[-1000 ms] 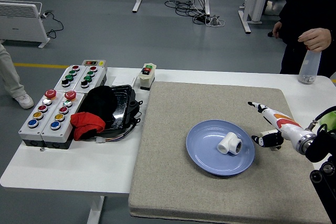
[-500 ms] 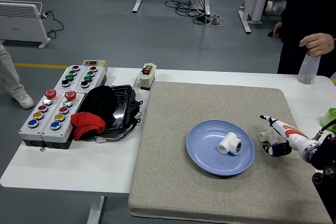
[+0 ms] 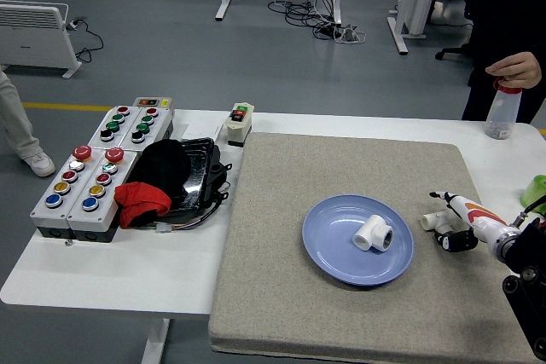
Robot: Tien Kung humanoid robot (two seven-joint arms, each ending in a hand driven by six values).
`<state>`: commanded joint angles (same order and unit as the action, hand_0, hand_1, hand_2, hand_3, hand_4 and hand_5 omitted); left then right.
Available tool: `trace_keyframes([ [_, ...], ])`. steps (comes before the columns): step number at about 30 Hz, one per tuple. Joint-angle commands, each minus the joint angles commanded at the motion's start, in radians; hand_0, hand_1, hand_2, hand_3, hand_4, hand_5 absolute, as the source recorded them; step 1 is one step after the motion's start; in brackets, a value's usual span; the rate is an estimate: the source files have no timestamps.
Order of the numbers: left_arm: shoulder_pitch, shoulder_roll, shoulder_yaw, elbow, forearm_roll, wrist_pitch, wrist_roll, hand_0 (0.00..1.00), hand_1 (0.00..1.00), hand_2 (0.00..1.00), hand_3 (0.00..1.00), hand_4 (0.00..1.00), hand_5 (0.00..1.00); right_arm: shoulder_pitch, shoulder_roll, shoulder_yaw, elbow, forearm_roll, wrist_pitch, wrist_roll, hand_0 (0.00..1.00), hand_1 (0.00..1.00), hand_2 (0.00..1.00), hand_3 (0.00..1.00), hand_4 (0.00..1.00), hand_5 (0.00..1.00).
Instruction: Pick pipe place plate twice
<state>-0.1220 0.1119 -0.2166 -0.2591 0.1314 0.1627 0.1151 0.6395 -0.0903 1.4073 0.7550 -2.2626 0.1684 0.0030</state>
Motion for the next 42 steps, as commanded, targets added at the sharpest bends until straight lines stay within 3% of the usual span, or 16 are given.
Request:
trace_keyframes([
  [4,-0.003,0.000,0.001,0.000,-0.001,0.000,0.000,0.623,0.586,0.524,0.588,0.277,0.998,0.013,0.001,0.006,-0.024,-0.006,0.000,-0.005,0.881,0.848,0.920,0.875,0.645,0.174],
  [5,-0.004,0.000,0.002,0.000,-0.002,0.000,0.000,0.624,0.586,0.525,0.588,0.278,0.998,0.014,0.000,0.006,-0.027,-0.006,0.001,-0.005,0.615,0.669,0.755,0.784,0.618,0.138],
  [10,-0.004,0.000,0.004,0.000,-0.004,0.000,-0.001,0.624,0.586,0.525,0.588,0.278,0.998,0.018,-0.001,0.006,-0.044,-0.006,0.019,-0.012,0.615,0.669,0.755,0.784,0.618,0.138],
  [11,-0.004,0.000,0.004,0.000,-0.004,0.000,-0.001,0.625,0.589,0.526,0.588,0.276,0.998,0.018,-0.001,0.006,-0.045,-0.006,0.019,-0.012,0.448,0.548,0.645,0.720,0.574,0.092],
  [16,-0.005,0.000,0.002,0.000,-0.001,0.000,0.000,0.625,0.589,0.526,0.588,0.276,0.998,0.016,-0.001,0.004,-0.048,-0.006,-0.003,0.004,0.448,0.548,0.645,0.720,0.574,0.092],
  [17,-0.006,0.000,0.002,0.000,-0.001,0.000,0.000,0.626,0.590,0.528,0.590,0.275,0.998,0.016,-0.003,0.002,-0.047,-0.006,-0.010,0.010,0.333,0.448,0.551,0.627,0.454,0.002],
  [22,-0.007,0.000,0.005,0.000,-0.005,0.000,-0.002,0.626,0.590,0.528,0.590,0.275,0.998,0.010,-0.008,0.003,-0.037,-0.006,-0.031,0.025,0.333,0.448,0.551,0.627,0.454,0.002],
  [23,-0.007,0.000,0.005,0.000,-0.005,0.000,-0.002,0.627,0.590,0.528,0.590,0.275,0.998,0.009,-0.009,0.003,-0.031,-0.006,-0.036,0.027,0.294,0.427,0.534,0.600,0.417,0.002],
  [32,-0.007,0.000,0.005,0.000,-0.006,-0.001,-0.002,0.628,0.591,0.528,0.590,0.274,0.998,-0.006,-0.023,-0.029,0.073,0.003,-0.056,0.034,0.275,0.418,0.529,0.589,0.408,0.002],
  [42,-0.005,0.001,0.004,0.000,-0.004,-0.001,-0.002,0.630,0.591,0.528,0.590,0.272,0.998,-0.039,-0.043,-0.178,0.326,0.147,-0.023,0.002,0.279,0.419,0.526,0.583,0.398,0.007],
])
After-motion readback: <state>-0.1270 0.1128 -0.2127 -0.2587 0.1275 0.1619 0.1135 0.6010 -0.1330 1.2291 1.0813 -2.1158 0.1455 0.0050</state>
